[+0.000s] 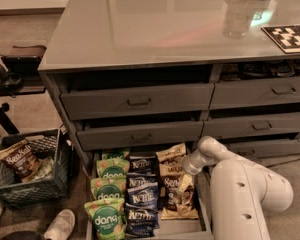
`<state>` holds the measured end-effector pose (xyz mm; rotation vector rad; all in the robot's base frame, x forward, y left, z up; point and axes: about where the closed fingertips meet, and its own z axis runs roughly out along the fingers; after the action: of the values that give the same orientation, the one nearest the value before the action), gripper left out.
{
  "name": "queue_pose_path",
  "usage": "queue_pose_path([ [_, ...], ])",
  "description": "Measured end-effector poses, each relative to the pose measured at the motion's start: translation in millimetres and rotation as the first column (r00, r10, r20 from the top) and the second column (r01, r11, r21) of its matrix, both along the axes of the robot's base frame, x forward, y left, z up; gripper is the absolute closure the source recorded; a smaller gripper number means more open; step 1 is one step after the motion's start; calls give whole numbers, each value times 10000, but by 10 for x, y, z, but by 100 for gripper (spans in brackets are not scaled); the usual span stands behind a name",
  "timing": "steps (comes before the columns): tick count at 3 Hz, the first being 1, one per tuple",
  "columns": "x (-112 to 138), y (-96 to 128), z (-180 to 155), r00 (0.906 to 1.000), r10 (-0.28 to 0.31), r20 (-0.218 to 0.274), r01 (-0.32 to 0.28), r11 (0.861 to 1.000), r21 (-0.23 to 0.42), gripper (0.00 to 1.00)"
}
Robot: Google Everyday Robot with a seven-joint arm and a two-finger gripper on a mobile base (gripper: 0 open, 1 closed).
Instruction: Pick brown chip bag from bottom drawer and place on counter
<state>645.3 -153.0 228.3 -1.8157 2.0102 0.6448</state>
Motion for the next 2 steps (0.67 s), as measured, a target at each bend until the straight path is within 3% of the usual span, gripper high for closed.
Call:
queue_pose_path([
  [1, -46, 4, -98, 9996, 124, -246, -127, 9999, -117, 0],
  [2, -46, 4, -99, 9996, 125, -248, -128, 9998, -117, 19],
])
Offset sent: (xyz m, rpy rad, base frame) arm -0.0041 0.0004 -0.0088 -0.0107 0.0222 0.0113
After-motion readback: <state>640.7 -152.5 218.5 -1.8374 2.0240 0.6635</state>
